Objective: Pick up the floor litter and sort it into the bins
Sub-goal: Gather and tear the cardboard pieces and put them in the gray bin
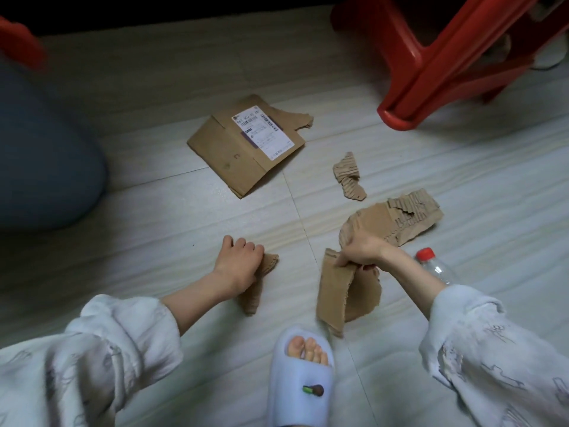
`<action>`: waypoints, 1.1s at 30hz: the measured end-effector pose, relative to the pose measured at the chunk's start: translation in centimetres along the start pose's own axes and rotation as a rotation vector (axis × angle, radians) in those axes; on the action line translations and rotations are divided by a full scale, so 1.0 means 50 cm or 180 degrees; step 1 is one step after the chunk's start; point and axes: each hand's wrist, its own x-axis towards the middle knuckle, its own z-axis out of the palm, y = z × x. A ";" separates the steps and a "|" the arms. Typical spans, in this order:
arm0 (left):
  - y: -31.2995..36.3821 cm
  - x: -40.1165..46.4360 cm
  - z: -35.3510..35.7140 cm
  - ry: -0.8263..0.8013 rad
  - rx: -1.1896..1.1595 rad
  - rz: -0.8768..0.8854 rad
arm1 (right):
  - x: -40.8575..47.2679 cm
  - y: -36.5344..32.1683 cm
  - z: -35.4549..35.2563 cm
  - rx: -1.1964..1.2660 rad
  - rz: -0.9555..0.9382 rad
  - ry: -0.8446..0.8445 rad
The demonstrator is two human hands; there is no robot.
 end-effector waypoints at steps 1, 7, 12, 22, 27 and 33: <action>-0.007 0.004 -0.009 -0.0102 -0.0226 0.0014 | 0.000 -0.011 -0.004 -0.0053 -0.0101 0.0066; -0.085 0.002 -0.066 0.0207 -0.1544 -0.0686 | -0.017 -0.080 -0.032 0.0174 -0.0637 0.0444; -0.119 -0.008 -0.145 0.0721 -0.4537 -0.1151 | -0.060 -0.152 -0.065 0.0916 -0.1160 0.0502; -0.192 -0.082 -0.299 0.1224 -0.5006 -0.0143 | -0.123 -0.270 -0.102 0.1717 -0.2257 0.1321; -0.218 -0.109 -0.326 0.1864 -0.4460 -0.0151 | -0.145 -0.328 -0.107 0.1264 -0.2875 0.1624; -0.242 -0.149 -0.349 0.2342 -0.3887 -0.0248 | -0.165 -0.377 -0.110 0.0306 -0.3022 0.2219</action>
